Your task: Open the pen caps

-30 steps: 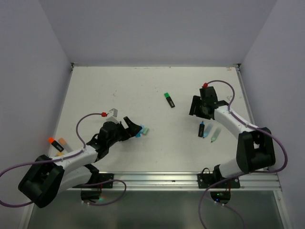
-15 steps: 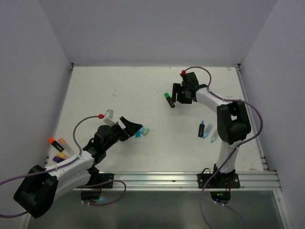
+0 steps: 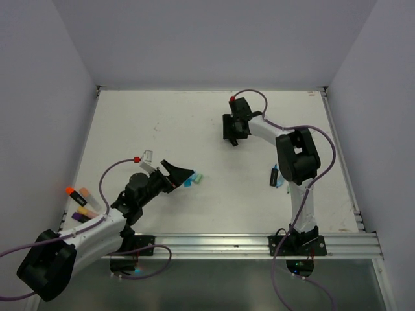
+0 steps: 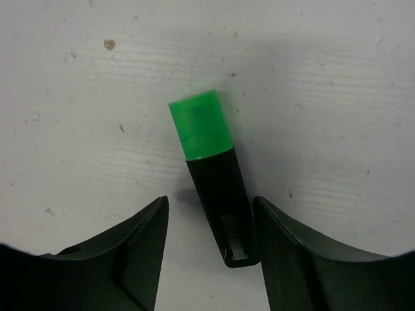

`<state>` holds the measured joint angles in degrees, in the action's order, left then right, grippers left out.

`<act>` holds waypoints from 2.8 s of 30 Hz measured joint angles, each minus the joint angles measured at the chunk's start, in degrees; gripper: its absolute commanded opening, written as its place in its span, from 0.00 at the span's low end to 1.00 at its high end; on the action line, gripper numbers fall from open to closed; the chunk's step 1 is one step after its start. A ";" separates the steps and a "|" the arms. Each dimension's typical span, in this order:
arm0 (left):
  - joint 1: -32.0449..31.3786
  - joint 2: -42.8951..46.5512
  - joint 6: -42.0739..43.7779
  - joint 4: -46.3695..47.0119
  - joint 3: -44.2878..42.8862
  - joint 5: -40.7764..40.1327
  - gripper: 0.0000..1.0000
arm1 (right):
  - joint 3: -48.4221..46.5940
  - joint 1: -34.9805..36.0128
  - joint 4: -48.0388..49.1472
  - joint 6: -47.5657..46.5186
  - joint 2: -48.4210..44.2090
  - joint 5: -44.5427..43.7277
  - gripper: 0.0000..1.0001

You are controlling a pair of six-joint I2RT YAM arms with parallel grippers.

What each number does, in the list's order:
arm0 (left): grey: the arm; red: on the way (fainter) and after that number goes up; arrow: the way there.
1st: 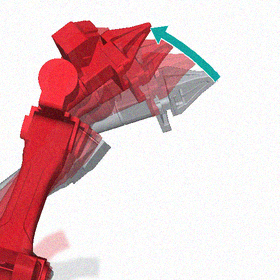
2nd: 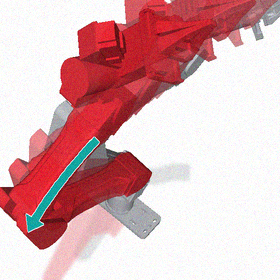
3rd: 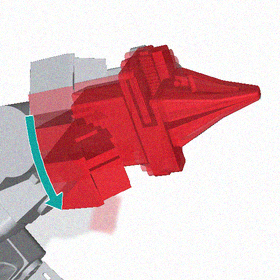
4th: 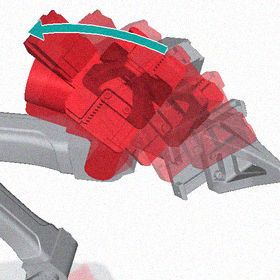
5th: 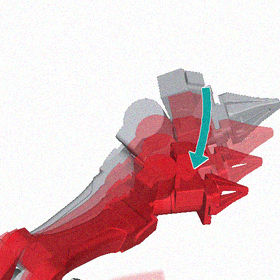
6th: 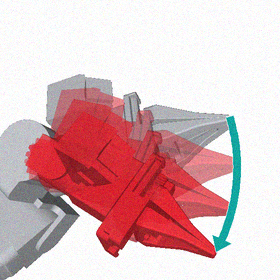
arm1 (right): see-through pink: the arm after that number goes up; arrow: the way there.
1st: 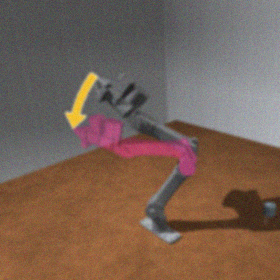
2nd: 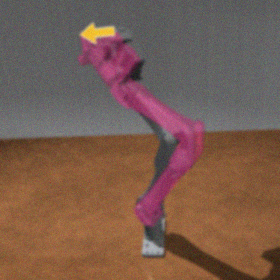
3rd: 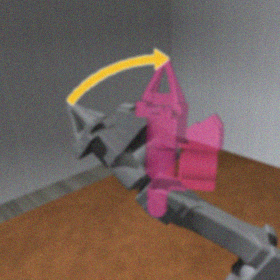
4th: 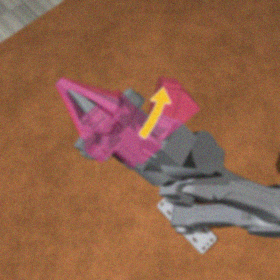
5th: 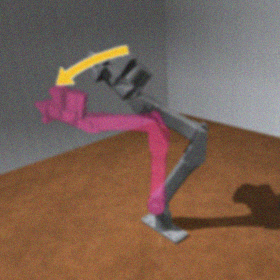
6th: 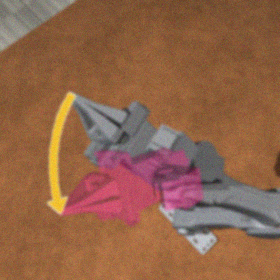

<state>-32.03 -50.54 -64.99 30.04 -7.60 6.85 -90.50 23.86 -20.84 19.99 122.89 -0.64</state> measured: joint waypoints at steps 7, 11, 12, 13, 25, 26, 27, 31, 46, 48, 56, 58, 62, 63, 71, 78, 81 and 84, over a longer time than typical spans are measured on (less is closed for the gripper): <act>-0.02 0.22 -1.25 0.24 0.02 0.68 0.97 | -0.90 2.82 -3.37 -0.20 0.94 -9.77 0.35; -0.02 3.26 -2.03 -0.46 0.68 0.68 0.97 | -1.20 3.17 -3.89 -0.39 1.18 -11.82 0.00; -0.02 4.33 -2.08 -1.05 0.76 0.63 0.96 | -1.25 3.21 -3.91 -0.39 1.18 -11.87 0.00; -0.02 5.22 -2.14 -1.57 0.79 0.63 0.95 | -1.25 3.26 -3.91 -0.50 1.20 -11.87 0.00; -0.04 9.70 -3.58 -5.33 1.86 0.22 0.87 | 25.57 5.57 2.23 -1.40 -19.89 -9.09 0.00; -0.07 9.86 -3.74 -5.38 2.45 0.24 0.84 | 28.15 5.88 1.84 -1.11 -23.30 -8.35 0.00; -0.22 9.92 -4.07 -5.57 3.02 0.28 0.82 | 32.13 6.27 2.56 -0.46 -28.74 -6.82 0.00; -1.27 8.98 -4.52 -6.58 3.54 0.39 0.81 | 41.13 8.96 3.82 2.47 -44.28 -3.50 0.00; -10.05 2.27 -3.61 -11.47 -5.68 -3.10 0.79 | 47.58 27.52 2.23 12.02 -58.75 -0.15 0.00; -10.12 2.34 -4.02 -11.69 -5.68 -3.50 0.77 | 46.38 30.56 2.08 12.66 -57.31 -0.70 0.00; -10.12 6.40 -5.81 -12.48 -5.60 -5.07 0.70 | 38.99 39.80 1.73 13.49 -49.09 -4.57 0.00; -10.14 7.32 -6.29 -12.17 -5.07 -5.27 0.69 | 38.12 40.63 1.95 13.51 -48.19 -5.31 0.00; -10.16 8.04 -7.02 -12.20 -4.04 -5.44 0.62 | 37.99 41.27 2.43 13.51 -47.67 -6.93 0.00; -10.16 8.00 -7.13 -12.20 -3.96 -5.44 0.61 | 37.99 41.29 2.64 13.53 -47.58 -7.26 0.00; -10.16 5.90 -7.45 -12.09 -3.96 -5.35 0.49 | 38.03 41.53 5.55 13.68 -44.44 -7.32 0.00; -10.16 5.16 -7.48 -11.47 -3.96 -5.35 0.43 | 38.03 41.88 6.27 13.68 -43.89 -7.30 0.00; -10.16 5.05 -7.45 -11.28 -3.93 -5.35 0.41 | 38.07 41.94 6.34 13.68 -43.89 -7.30 0.00; -10.16 4.70 -7.45 -11.28 -3.96 -5.35 0.37 | 38.18 42.12 6.43 13.73 -43.89 -7.30 0.00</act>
<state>-42.19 -45.84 -72.44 18.76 -11.55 1.50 -52.31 65.98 -14.41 33.71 79.00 -7.94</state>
